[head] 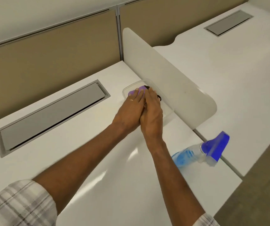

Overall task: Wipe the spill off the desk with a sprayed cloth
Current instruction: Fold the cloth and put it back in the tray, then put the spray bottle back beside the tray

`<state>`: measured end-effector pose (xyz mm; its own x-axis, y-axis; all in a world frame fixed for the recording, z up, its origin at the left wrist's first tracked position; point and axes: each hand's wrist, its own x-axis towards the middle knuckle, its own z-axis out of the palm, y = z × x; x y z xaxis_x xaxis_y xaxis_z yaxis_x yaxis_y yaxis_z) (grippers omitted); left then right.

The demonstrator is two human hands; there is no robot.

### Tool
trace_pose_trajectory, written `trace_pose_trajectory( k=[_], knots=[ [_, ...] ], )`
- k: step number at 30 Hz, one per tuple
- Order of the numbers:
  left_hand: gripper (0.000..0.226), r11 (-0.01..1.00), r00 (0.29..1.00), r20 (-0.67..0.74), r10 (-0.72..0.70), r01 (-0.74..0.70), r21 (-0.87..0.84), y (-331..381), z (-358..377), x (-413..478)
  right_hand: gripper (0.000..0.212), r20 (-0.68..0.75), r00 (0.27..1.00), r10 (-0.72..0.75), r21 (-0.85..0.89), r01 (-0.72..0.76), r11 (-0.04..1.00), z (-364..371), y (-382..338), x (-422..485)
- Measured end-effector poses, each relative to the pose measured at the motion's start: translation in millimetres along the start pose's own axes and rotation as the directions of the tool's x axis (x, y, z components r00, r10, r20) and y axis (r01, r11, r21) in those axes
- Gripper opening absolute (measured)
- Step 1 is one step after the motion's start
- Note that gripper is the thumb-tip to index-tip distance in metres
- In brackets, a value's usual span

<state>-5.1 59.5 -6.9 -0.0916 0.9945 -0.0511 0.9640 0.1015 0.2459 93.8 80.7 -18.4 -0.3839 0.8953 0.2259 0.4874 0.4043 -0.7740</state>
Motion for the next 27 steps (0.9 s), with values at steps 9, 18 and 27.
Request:
trace_pose_trajectory(
  k=[9,18,27],
  knots=[
    [0.065,0.954,0.999,0.042,0.027,-0.013,-0.299,75.7,52.7,-166.7,0.051,0.098,0.993,-0.063,0.109,0.052,0.993,-54.8,25.5,-208.6],
    [0.068,0.8,0.988,0.139,-0.066,0.135,-0.584,150.9,51.4,-194.0,0.044,-0.221,0.962,0.16,0.141,-0.131,0.981,-150.3,46.9,-260.7],
    [0.084,0.743,0.985,0.078,-0.152,0.166,-0.648,168.2,43.0,-145.1,0.068,0.04,0.982,0.184,0.376,-0.186,0.908,-198.4,62.2,-156.8]
  ],
)
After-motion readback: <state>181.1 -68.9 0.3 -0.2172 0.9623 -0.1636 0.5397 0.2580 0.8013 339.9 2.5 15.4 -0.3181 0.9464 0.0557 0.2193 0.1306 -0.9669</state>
